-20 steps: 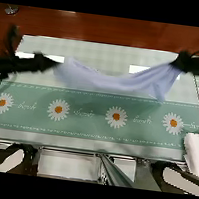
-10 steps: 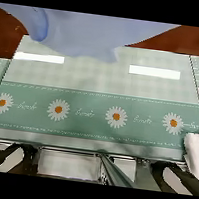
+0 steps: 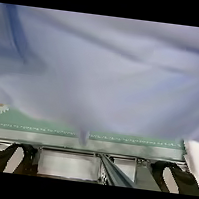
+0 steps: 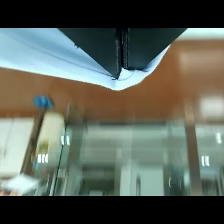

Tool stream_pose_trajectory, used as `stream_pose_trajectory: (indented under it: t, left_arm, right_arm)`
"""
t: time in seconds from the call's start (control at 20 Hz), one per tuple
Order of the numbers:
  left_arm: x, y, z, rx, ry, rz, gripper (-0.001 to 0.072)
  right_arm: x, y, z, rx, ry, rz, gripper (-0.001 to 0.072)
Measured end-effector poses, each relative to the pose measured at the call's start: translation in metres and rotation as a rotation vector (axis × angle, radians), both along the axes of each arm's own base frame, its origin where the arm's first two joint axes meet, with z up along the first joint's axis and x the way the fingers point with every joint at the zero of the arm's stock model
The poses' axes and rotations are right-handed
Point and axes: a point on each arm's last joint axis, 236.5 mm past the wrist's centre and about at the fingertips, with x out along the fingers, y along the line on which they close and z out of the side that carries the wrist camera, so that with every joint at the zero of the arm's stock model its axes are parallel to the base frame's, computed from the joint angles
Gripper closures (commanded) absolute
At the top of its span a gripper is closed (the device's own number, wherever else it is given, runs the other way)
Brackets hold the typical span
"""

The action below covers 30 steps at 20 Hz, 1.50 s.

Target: Fold the shirts.

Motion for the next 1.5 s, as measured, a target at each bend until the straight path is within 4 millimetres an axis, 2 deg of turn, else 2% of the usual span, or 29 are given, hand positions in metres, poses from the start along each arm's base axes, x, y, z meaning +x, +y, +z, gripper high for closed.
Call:
stream_pose_trajectory:
  t: [0.2, 0.35, 0.55, 0.65, 0.75, 0.9, 0.95, 1.0, 1.05, 1.1, 1.2, 1.3, 1.4, 1.5]
  left_arm:
    - [0.051, 0.014, -0.095, -0.101, 0.284, -0.018, 0.0685]
    - [0.101, 0.020, -0.168, -0.165, 0.467, -0.055, 0.0685]
    - [0.171, 0.010, -0.246, -0.220, 0.621, -0.110, 0.0685]
    - [0.201, 0.005, -0.274, -0.249, 0.656, -0.116, 0.0685]
    - [0.223, 0.002, -0.297, -0.286, 0.685, -0.107, 0.0685]
    - [0.244, -0.005, -0.326, -0.321, 0.732, -0.103, 0.0684]
    - [0.247, -0.009, -0.336, -0.324, 0.753, -0.107, 0.0680]
    - [0.251, -0.012, -0.345, -0.330, 0.771, -0.110, 0.0598]
    - [0.253, -0.015, -0.353, -0.333, 0.788, -0.114, 0.0260]
    - [0.254, -0.017, -0.362, -0.337, 0.812, -0.115, 0.0013]
    - [0.251, -0.020, -0.380, -0.340, 0.874, -0.121, 0.0002]
    - [0.242, -0.019, -0.394, -0.324, 0.941, -0.123, 0.0002]
    - [0.225, -0.010, -0.414, -0.263, 1.040, -0.113, 0.0003]
    - [0.201, -0.001, -0.436, -0.205, 1.151, -0.101, 0.0004]
  right_arm:
    - [0.018, 0.017, -0.100, 0.087, 0.271, 0.093, 0.0687]
    - [0.048, 0.017, -0.181, 0.164, 0.452, 0.110, 0.0687]
    - [0.108, 0.011, -0.272, 0.277, 0.587, 0.085, 0.0687]
    - [0.142, 0.011, -0.308, 0.349, 0.635, 0.082, 0.0687]
    - [0.179, 0.014, -0.334, 0.433, 0.666, 0.091, 0.0687]
    - [0.235, 0.017, -0.362, 0.563, 0.687, 0.096, 0.0685]
    - [0.253, 0.017, -0.370, 0.603, 0.690, 0.093, 0.0606]
    - [0.270, 0.017, -0.375, 0.645, 0.688, 0.088, 0.0226]
    - [0.284, 0.016, -0.380, 0.679, 0.686, 0.079, 0.0088]
    - [0.297, 0.013, -0.383, 0.710, 0.685, 0.067, 0.0087]
    - [0.314, 0.008, -0.381, 0.756, 0.674, 0.057, 0.0088]
    - [0.319, -0.003, -0.372, 0.776, 0.674, 0.067, 0.0089]
    - [0.307, -0.020, -0.364, 0.756, 0.707, 0.089, 0.0090]
    - [0.276, -0.047, -0.371, 0.652, 0.803, 0.087, 0.0090]
